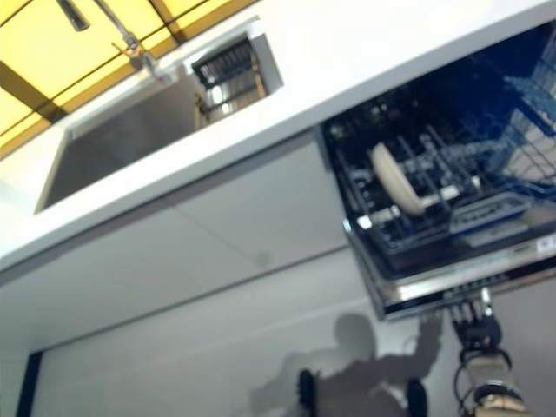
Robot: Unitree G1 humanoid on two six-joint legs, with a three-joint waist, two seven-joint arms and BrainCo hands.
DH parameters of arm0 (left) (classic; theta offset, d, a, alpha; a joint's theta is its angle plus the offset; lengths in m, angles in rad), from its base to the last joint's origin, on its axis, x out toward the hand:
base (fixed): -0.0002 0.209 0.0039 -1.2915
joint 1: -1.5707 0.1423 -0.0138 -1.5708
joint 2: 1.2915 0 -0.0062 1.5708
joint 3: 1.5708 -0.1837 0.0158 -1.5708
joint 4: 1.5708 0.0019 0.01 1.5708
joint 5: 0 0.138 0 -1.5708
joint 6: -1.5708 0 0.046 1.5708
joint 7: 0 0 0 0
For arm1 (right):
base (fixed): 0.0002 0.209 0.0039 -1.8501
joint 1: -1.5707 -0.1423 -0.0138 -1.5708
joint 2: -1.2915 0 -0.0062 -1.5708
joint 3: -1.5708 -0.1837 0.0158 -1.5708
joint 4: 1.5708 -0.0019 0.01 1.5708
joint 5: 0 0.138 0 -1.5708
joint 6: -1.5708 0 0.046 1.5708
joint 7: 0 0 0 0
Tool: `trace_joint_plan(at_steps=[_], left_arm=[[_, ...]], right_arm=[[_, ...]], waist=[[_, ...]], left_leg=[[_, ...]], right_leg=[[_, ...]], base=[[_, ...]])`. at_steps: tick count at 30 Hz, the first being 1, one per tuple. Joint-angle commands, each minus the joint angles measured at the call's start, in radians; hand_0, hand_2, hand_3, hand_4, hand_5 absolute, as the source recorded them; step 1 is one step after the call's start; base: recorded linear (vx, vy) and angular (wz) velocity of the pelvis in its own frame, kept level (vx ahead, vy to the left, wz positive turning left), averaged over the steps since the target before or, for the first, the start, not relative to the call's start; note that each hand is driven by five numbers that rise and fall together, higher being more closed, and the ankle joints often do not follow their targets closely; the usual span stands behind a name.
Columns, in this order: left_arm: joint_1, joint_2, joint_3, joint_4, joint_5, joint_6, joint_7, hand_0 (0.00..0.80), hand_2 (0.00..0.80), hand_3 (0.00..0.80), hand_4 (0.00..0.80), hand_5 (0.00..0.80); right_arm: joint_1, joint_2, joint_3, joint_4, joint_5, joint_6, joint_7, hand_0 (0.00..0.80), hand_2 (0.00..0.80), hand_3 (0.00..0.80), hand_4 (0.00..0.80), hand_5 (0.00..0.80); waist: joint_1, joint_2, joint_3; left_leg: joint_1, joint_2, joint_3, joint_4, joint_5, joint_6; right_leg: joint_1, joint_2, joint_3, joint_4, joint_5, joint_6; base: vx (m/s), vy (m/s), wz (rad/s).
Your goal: Take plates into dishwasher
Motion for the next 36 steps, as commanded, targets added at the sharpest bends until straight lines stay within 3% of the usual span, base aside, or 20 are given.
trace_joint_plan(at_steps=[1, 12, 28, 36], left_arm=[[-0.057, 0.022, -0.073, 0.028, -0.047, 0.005, 0.006, 0.0, 0.0, 0.0, 0.0, 0.0], [-0.065, 0.03, -0.082, 0.015, -0.028, 0.019, 0.008, 0.0, 0.0, 0.0, 0.0, 0.0], [-0.045, 0.079, -0.052, 0.034, 0.031, 0.034, 0.024, 0.0, 0.0, 0.0, 0.0, 0.0], [-0.017, 0.087, -0.04, 0.059, 0.066, 0.025, 0.022, 0.0, 0.0, 0.0, 0.0, 0.0]], right_arm=[[-0.348, -0.03, 0.073, -0.159, 0.042, -0.025, 0.114, 0.0, 0.0, 0.0, 0.0, 0.0], [-0.395, 0.016, 0.163, -0.344, 0.014, -0.033, 0.06, 0.0, 0.0, 0.0, 0.0, 0.0], [-0.397, 0.027, 0.159, -0.361, 0.051, -0.058, 0.043, 0.0, 0.0, 0.0, 0.0, 0.0], [-0.362, 0.021, 0.137, -0.328, 0.009, -0.033, 0.012, 0.0, 0.0, 0.0, 0.0, 0.0]], waist=[[0.05, -0.032, -0.024], [0.06, -0.102, -0.048], [0.113, -0.21, -0.116], [0.127, -0.255, -0.162]], left_leg=[[-0.024, -0.054, -0.025, -0.003, 0.018, 0.009], [-0.001, -0.024, -0.017, -0.003, 0.011, 0.007], [0.042, 0.005, -0.057, -0.003, -0.001, 0.005], [0.075, 0.016, -0.065, -0.003, -0.013, 0.003]], right_leg=[[-0.1, 0.007, -0.026, 0.146, -0.044, -0.1], [-0.067, 0.022, -0.043, 0.131, -0.028, -0.096], [0.031, 0.05, -0.094, 0.09, -0.019, -0.096], [0.087, 0.061, -0.105, 0.06, -0.015, -0.094]], base=[[0.0, 0.0, 0.0], [0.023, -0.021, -0.01], [0.058, -0.062, 0.1], [0.097, -0.026, 0.11]])
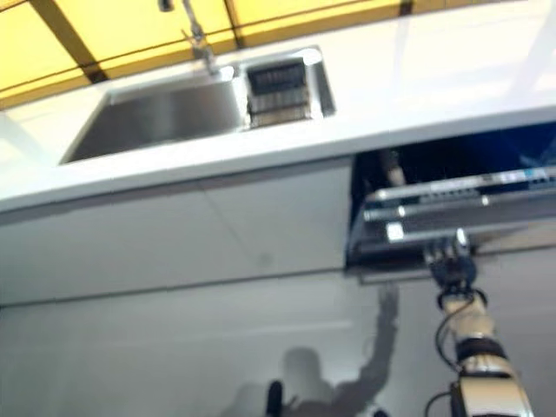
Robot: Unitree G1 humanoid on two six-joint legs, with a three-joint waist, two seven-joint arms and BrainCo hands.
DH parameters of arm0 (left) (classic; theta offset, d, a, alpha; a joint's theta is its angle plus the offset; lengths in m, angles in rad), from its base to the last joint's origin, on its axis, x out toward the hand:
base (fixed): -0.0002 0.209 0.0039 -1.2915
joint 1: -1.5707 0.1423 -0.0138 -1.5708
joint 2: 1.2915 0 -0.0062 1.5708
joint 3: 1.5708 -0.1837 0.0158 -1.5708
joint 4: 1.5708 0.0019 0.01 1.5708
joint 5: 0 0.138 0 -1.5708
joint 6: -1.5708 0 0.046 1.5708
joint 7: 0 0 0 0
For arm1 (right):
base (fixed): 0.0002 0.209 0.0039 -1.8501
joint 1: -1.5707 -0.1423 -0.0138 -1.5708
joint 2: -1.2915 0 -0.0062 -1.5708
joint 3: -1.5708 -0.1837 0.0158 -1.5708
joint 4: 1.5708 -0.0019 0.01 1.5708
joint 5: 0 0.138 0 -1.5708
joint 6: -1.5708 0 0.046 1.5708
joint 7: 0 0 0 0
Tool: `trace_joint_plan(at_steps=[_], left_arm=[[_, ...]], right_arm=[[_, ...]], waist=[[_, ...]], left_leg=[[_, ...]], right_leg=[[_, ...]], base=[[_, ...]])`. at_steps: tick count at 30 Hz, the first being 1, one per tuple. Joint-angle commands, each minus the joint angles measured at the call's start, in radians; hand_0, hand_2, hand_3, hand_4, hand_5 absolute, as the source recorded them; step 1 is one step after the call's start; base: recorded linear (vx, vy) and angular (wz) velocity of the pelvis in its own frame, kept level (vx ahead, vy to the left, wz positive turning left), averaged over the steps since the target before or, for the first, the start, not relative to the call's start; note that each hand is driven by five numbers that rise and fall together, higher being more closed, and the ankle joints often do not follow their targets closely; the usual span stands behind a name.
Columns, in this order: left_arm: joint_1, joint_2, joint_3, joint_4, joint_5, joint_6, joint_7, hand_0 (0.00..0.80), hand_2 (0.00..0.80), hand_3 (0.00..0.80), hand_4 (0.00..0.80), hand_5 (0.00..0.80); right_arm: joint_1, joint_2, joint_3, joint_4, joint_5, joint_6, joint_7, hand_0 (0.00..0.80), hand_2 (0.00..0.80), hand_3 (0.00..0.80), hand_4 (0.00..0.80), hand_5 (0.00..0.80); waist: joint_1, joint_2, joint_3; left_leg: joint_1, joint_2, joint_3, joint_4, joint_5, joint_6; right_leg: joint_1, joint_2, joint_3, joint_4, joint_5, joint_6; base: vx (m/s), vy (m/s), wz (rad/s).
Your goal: Take plates into dishwasher
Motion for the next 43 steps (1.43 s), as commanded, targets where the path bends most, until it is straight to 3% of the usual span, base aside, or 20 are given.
trace_joint_plan(at_steps=[1, 8, 16, 22, 29, 43], left_arm=[[-0.023, 0.06, -0.052, 0.076, 0.033, -0.005, 0.007, 0.0, 0.0, 0.0, 0.0, 0.0], [-0.017, 0.062, -0.042, 0.1, 0.055, -0.022, -0.001, 0.0, 0.0, 0.0, 0.0, 0.0], [-0.044, 0.063, -0.019, 0.096, 0.05, -0.008, 0.01, 0.0, 0.0, 0.0, 0.0, 0.0], [-0.047, 0.049, 0.011, 0.103, 0.066, 0.019, 0.046, 0.0, 0.0, 0.0, 0.0, 0.0], [-0.053, 0.028, 0.022, 0.11, 0.1, 0.031, 0.085, 0.0, 0.0, 0.0, 0.0, 0.0], [-0.059, -0.034, -0.016, 0.123, 0.167, 0.042, 0.082, 0.0, 0.0, 0.0, 0.0, 0.0]], right_arm=[[-0.159, -0.01, 0.023, -0.053, -0.031, -0.008, 0.04, 0.0, 0.0, 0.0, 0.0, 0.0], [-0.064, 0.005, -0.002, -0.002, -0.092, 0.038, 0.047, 0.0, 0.0, 0.0, 0.0, 0.0], [0.125, 0.049, 0.049, 0.111, -0.491, 0.067, 0.024, 0.0, 0.0, 0.0, 0.0, 0.0], [0.339, 0.149, 0.133, 0.162, -0.747, 0.041, 0.061, 0.0, 0.0, 0.0, 0.0, 0.0], [0.454, 0.274, 0.204, 0.17, -0.87, -0.027, -0.015, 0.0, 0.0, 0.0, 0.0, 0.0], [0.525, 0.401, 0.298, 0.312, -1.012, -0.023, -0.072, 0.0, 0.0, 0.0, 0.0, 0.0]], waist=[[0.045, -0.061, -0.114], [0.042, -0.09, -0.152], [0.017, -0.129, -0.188], [-0.006, -0.155, -0.212], [-0.022, -0.167, -0.232], [-0.01, -0.171, -0.247]], left_leg=[[0.018, -0.018, 0.018, -0.003, -0.033, 0.022], [0.043, -0.004, 0.027, -0.003, -0.045, 0.021], [0.078, 0.016, 0.058, -0.003, -0.059, 0.021], [0.115, 0.018, 0.081, -0.003, -0.072, 0.034], [0.125, 0.015, 0.09, -0.003, -0.076, 0.04], [0.129, 0.012, 0.083, -0.003, -0.078, 0.047]], right_leg=[[-0.024, 0.018, -0.016, 0.056, -0.016, -0.069], [0.014, 0.032, -0.012, 0.032, -0.017, -0.07], [0.045, 0.038, 0.009, 0.013, -0.008, -0.064], [0.063, 0.042, 0.046, 0.011, 0.001, -0.061], [0.067, 0.045, 0.061, 0.009, 0.005, -0.057], [0.075, 0.04, 0.036, 0.015, 0.0, -0.048]], base=[[0.082, 0.0, 0.14], [0.057, 0.007, 0.06], [0.018, 0.008, 0.0], [0.047, 0.04, -0.07], [0.044, 0.039, -0.11], [0.03, 0.025, 0.0]])
